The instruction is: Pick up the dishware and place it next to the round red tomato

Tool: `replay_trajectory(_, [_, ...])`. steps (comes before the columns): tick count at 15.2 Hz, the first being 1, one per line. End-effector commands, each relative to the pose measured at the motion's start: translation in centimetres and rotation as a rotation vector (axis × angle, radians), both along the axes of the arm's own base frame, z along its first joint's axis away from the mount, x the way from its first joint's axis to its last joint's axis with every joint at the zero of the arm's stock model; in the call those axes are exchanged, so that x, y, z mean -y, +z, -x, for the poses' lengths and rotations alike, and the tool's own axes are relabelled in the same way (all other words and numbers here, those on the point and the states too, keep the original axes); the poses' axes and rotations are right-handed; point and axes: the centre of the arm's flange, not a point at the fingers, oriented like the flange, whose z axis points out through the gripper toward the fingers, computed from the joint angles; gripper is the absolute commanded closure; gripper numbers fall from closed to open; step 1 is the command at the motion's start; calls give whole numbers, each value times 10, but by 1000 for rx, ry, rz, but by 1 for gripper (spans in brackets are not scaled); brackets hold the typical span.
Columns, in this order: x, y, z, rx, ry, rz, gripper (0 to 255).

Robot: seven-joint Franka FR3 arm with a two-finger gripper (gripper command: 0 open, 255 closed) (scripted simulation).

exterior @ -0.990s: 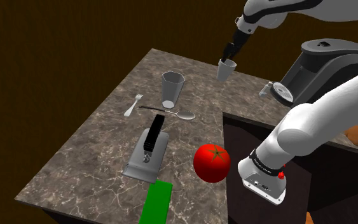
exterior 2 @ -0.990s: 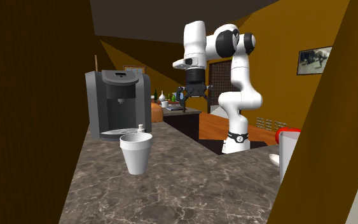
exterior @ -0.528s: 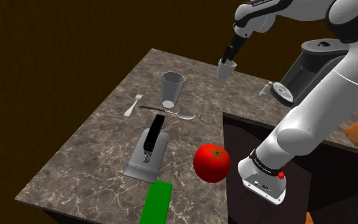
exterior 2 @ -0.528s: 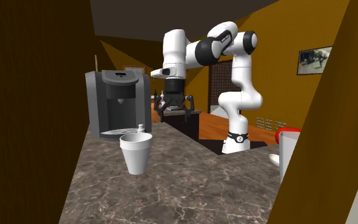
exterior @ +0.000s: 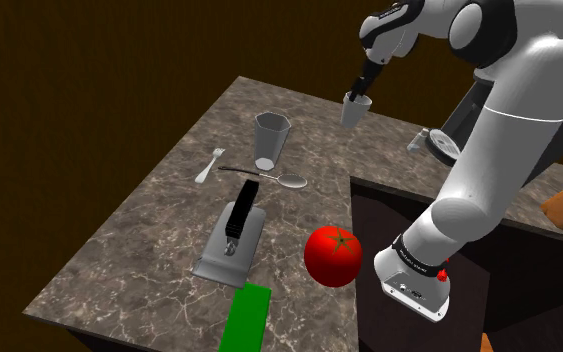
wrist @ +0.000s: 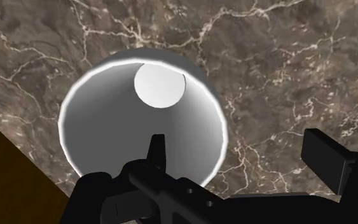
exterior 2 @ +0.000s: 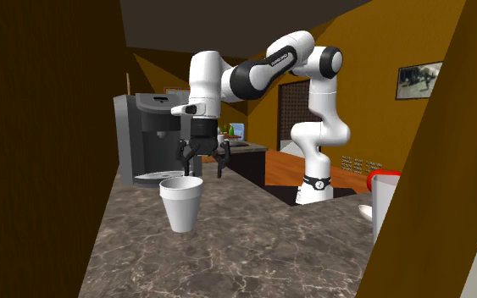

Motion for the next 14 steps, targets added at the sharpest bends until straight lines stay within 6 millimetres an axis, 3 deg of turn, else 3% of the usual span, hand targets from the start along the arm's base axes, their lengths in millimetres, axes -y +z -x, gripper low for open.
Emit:
replay_trajectory(1, [3,-9,-2,0,2,1,0])
replay_trajectory(6, [4,-38,-5,0,2,1,0])
replay_trajectory(14, [4,-38,-5,0,2,1,0])
